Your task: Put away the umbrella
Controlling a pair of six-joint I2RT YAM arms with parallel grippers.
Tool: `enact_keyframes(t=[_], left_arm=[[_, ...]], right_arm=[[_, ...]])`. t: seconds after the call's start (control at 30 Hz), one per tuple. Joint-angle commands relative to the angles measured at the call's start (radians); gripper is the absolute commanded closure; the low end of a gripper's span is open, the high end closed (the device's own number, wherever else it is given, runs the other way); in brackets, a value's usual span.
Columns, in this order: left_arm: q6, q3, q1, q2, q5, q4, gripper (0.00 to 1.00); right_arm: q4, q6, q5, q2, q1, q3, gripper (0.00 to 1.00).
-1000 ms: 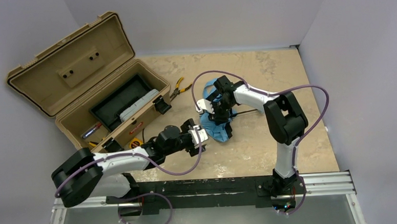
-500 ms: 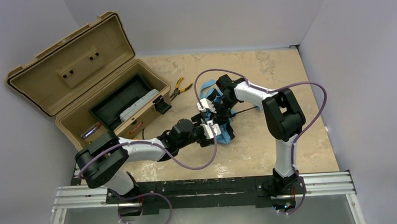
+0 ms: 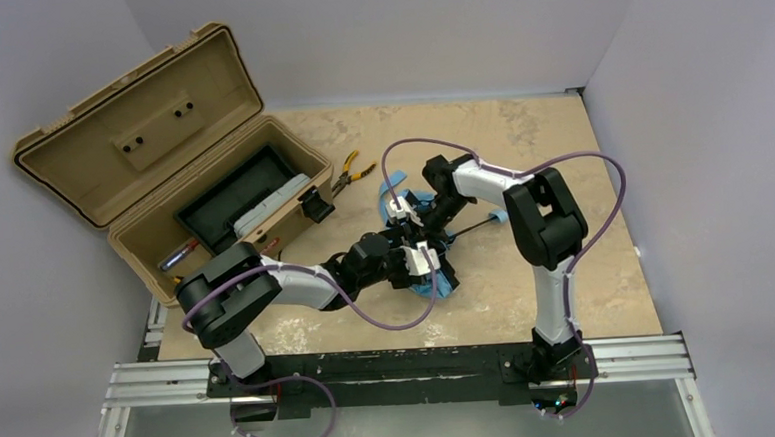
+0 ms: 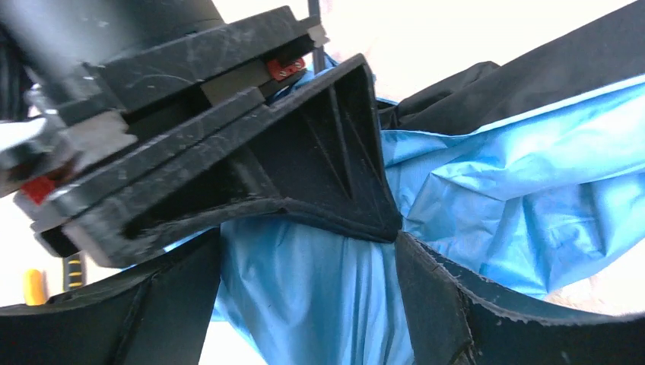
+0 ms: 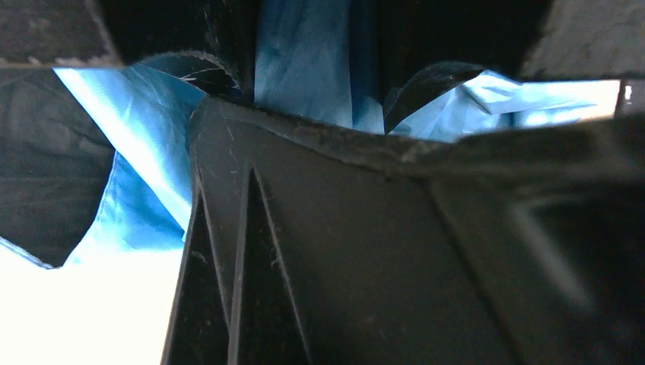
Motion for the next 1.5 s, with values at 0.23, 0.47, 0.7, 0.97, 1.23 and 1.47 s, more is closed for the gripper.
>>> enact_keyframes(t=[0.23,0.47,0.7,0.97,1.23,1.47], left_arm=[[-0.027,-0.002,0.012,0.02,0.067,-0.123,0.26],[-0.067,-0.012,0.057,0.055,0.128,-0.207,0.38],[-0.074,0.06,0.134,0.069,0.229,-0.373,0.56],[-0.091,0.154,0.186,0.114,0.309,-0.543,0.76],[-0.258,0.304,0.223,0.156,0.388,-0.764,0.81],[-0.364,0.42,0.258,0.24,0.516,-0.94,0.82]], right_arm=[[-0.114,0.088,0.119,0.082,-0.014,-0.081,0.83],[-0.071,0.064,0.043,-0.044,-0.036,-0.073,0.63],[-0.122,-0.013,-0.001,-0.111,-0.093,-0.024,0.48],[-0.176,-0.085,-0.028,-0.274,-0.136,-0.011,0.44],[0.294,-0.001,-0.052,-0.698,-0.141,-0.313,0.22],[0.431,-0.1,-0.033,-0.84,-0.141,-0.471,0.16]])
